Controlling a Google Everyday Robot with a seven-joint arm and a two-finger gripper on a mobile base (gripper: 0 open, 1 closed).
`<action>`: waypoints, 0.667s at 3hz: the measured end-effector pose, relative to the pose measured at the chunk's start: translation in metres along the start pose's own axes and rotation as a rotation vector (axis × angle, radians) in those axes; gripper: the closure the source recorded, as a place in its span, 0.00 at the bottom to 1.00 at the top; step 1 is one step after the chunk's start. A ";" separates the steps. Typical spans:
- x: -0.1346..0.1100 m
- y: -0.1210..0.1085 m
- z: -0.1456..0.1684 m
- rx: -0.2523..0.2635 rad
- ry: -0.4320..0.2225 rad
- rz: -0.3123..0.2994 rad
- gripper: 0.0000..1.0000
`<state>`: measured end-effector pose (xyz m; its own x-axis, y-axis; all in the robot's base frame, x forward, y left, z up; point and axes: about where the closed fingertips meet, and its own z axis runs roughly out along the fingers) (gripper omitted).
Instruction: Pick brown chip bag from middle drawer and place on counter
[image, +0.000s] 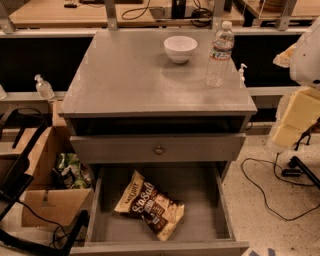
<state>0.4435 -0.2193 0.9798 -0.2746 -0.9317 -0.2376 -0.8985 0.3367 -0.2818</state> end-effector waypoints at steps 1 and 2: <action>0.007 0.007 0.018 0.042 -0.008 0.121 0.00; 0.026 0.032 0.060 0.077 -0.006 0.255 0.00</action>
Offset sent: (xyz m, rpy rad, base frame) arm 0.0856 -0.0045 -0.1073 0.2659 -0.5685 -0.4375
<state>0.4277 -0.2246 0.9085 -0.4868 -0.8147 -0.3151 -0.7717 0.5702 -0.2818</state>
